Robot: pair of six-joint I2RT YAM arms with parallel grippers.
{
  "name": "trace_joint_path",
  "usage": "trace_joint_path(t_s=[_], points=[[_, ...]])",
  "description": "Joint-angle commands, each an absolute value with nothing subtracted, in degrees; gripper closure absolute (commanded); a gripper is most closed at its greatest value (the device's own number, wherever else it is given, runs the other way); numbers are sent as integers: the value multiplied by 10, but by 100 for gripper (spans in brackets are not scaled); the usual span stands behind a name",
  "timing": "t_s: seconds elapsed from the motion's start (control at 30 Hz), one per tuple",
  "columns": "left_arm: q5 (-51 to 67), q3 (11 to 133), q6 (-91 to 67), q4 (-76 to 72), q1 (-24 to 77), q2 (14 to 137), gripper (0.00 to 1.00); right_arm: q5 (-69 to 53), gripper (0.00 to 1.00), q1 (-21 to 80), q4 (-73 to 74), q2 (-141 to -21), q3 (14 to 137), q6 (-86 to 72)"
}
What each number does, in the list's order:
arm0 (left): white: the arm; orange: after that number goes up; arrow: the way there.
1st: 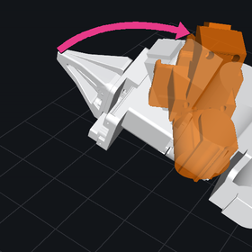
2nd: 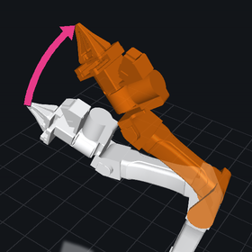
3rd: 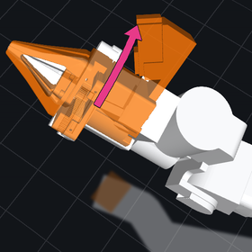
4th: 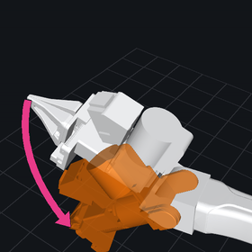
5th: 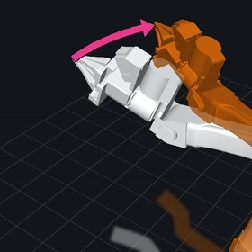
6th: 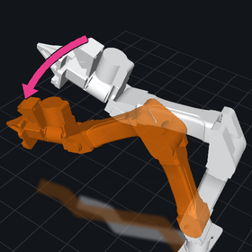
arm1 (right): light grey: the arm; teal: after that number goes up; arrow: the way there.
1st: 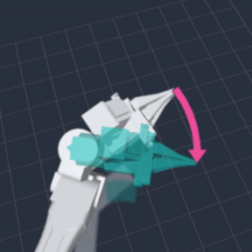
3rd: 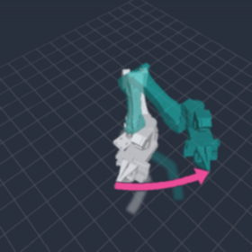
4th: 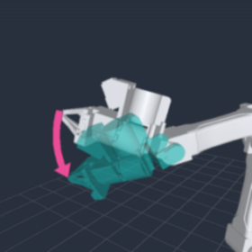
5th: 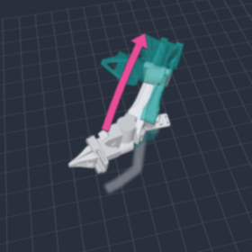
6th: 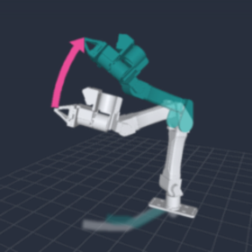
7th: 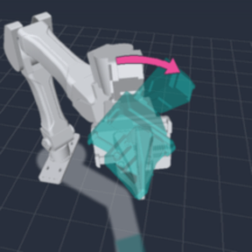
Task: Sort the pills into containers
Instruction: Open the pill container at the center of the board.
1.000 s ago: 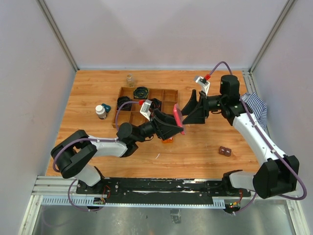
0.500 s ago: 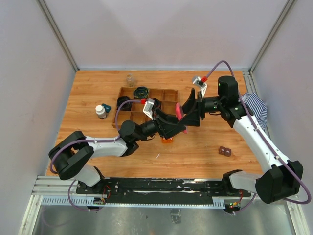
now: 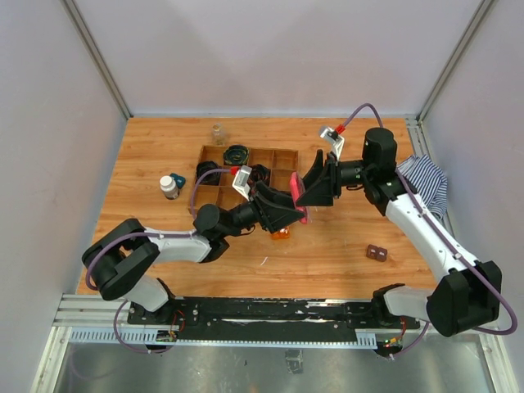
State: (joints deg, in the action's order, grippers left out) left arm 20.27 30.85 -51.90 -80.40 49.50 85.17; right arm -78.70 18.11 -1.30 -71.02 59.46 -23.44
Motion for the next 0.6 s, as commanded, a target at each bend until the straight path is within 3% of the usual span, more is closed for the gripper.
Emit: trace_joint_path(t_s=[0.0,0.1,0.2,0.3,0.37,0.57], points=[[220,303,-576,-927,476,862,100,-867,97,178,-141,-708,577,-360],[234,304,-599,-964,469,876,100,-864,97,178,-164,-707,572,-373],[241,312,-585,-945,469,874,100,-845,87,178,-76,-702,591,-294],[247,315,-577,-942,469,874,100,-839,45,176,10,-703,614,-228],[249,315,-576,-943,469,873,100,-838,29,173,13,-701,613,-217],[253,302,-591,-981,469,878,100,-833,23,144,27,-698,611,-207]])
